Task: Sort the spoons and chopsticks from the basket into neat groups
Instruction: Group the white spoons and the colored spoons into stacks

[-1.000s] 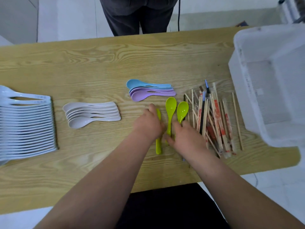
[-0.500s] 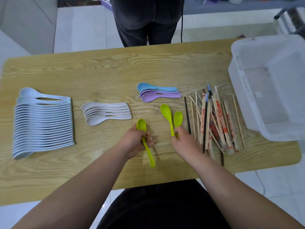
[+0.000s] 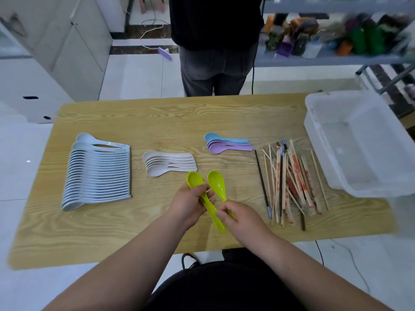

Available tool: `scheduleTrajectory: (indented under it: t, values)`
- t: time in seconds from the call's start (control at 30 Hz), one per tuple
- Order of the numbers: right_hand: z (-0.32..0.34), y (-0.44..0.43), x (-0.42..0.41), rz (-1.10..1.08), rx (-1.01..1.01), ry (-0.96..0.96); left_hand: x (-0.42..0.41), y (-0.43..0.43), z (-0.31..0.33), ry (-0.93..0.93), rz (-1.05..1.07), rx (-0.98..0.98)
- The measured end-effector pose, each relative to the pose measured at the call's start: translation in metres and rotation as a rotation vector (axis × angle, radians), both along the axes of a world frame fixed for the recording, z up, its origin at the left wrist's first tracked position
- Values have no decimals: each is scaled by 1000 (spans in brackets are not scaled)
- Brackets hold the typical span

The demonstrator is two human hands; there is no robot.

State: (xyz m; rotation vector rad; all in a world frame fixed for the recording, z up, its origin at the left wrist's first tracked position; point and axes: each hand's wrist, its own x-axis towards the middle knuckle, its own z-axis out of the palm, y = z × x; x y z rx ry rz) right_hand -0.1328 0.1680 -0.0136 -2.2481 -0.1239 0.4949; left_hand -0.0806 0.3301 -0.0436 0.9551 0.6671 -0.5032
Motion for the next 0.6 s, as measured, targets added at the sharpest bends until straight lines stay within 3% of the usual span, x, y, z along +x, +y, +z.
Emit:
scheduleTrajectory:
  t: [0.2,0.37,0.5,0.6]
  values:
    - [8,-10,-12,-132,-1,-98,-15,-2,16,-8,85,31]
    - [8,-13,-8,-195,108,-123,-28,-22,24,-3,56,-55]
    - [10,-35,-2,-102,27,-184,-29,-52,27,5,127,-148]
    - [10,-59,-4,-53,-39,-183,-33,-75,33,-28,157,-102]
